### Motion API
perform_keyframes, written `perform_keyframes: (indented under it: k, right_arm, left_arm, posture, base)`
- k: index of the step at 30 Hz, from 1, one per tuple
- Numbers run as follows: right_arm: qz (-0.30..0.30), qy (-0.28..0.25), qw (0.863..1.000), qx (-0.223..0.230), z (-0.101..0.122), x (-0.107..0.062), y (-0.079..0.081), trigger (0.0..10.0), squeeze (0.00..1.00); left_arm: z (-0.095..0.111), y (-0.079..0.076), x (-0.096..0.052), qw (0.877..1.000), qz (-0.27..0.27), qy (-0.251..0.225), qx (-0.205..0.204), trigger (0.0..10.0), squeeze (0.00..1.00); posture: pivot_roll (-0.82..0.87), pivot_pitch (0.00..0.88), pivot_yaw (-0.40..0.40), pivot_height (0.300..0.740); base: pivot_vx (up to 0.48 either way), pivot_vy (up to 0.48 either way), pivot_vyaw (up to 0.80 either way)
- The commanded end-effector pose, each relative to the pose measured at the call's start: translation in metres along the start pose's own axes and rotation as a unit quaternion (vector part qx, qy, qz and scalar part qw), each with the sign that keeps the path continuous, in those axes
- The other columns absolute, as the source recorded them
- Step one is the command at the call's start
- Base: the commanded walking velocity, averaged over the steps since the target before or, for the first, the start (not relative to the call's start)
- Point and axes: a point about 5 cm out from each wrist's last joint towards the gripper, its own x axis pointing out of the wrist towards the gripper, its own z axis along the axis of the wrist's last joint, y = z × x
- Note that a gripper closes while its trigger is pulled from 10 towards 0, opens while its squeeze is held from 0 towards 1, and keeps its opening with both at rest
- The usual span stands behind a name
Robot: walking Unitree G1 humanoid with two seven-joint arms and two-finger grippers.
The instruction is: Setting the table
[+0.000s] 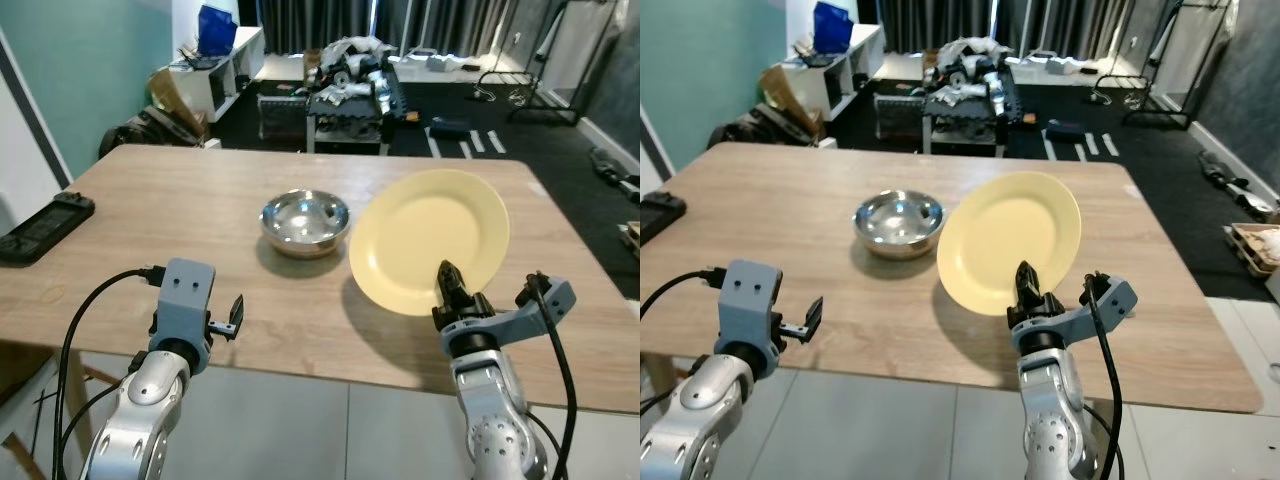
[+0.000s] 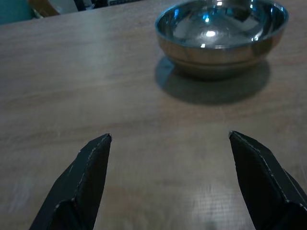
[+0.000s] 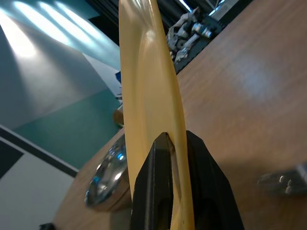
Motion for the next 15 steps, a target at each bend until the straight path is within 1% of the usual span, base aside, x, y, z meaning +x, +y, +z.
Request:
perform_keyframes:
  k: [1,7,10,15]
  right_arm:
    - [0.006,-0.005,1.0,-0.003,-0.0001,0.0002,0.0041,10.0,0.0]
    - [0.001,-0.013,1.0,-0.012,0.0032,0.0005,0.0028,10.0,0.0]
    - [-0.001,-0.019,0.999,-0.031,0.0058,0.0013,0.0013,10.0,0.0]
    - [0.003,-0.016,0.999,-0.043,0.0064,0.0012,-0.0004,10.0,0.0]
  left_arm:
    - [-0.0023,0.003,0.0001,1.0,0.007,0.003,0.006,10.0,0.0]
    - [-0.0022,0.0027,0.0005,1.0,0.005,0.002,0.006,10.0,0.0]
    - [-0.0025,0.0025,0.0003,1.0,0.005,0.001,0.005,10.0,0.0]
    - [-0.0024,0.0007,0.0001,1.0,0.0,0.0,0.005,10.0,0.0]
  posture:
    - [0.18,0.044,0.091,0.74]
    - [0.18,0.048,0.091,0.74]
    - [0.18,0.048,0.09,0.74]
    - [0.18,0.046,0.088,0.74]
  base:
    - [0.446,0.0,0.0]
    - [0.449,0.0,0.0]
    - [0.45,0.0,0.0]
    - [0.45,0.0,0.0]
